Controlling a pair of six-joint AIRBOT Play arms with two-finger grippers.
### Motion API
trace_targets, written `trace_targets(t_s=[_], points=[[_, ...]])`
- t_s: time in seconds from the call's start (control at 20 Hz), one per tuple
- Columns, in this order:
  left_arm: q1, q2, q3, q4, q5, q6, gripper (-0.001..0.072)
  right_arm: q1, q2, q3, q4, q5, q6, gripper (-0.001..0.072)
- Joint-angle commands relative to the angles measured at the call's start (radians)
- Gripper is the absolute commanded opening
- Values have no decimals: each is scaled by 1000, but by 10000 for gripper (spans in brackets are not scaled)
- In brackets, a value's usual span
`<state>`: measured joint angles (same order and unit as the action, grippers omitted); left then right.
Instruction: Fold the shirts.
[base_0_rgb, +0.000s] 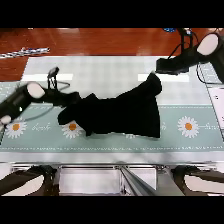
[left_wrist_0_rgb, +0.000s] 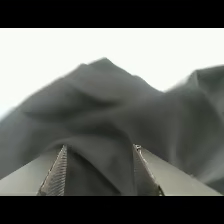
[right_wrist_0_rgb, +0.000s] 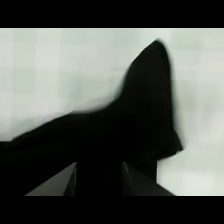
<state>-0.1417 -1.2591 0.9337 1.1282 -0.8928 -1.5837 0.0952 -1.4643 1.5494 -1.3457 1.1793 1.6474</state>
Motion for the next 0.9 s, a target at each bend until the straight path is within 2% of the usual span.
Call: trace_targets(t_s=[0.0,0.1,0.15,0.2,0.25,0.35,0.45,0.6,0.7,0.85], points=[[138,-77,256,135,-333,34,505,-92,-72,174,27,157,15,345],[263,-24,303,153,-412,58,505,-201,-11,192,16,230,-21,345],[325,20,280,127,-410,105,505,-252,29,173,-13,254,-27,346],[373,53,234,65,-450,224,505,-298,88,113,-56,242,-39,351],[412,74,170,37,-510,286,505,-332,164,3,-97,181,-37,351],[484,114,-27,-42,-491,265,505,-381,341,-317,-76,-5,0,360],[555,117,-211,-181,-453,321,505,-423,494,-650,93,-132,-51,406],[607,102,-339,-256,-355,350,505,-455,617,-957,358,-131,-222,414],[601,65,-345,-269,-302,349,505,-452,652,-1043,422,-85,-258,414],[583,-9,-344,-339,-234,349,505,-452,666,-1067,416,-48,-262,414]])
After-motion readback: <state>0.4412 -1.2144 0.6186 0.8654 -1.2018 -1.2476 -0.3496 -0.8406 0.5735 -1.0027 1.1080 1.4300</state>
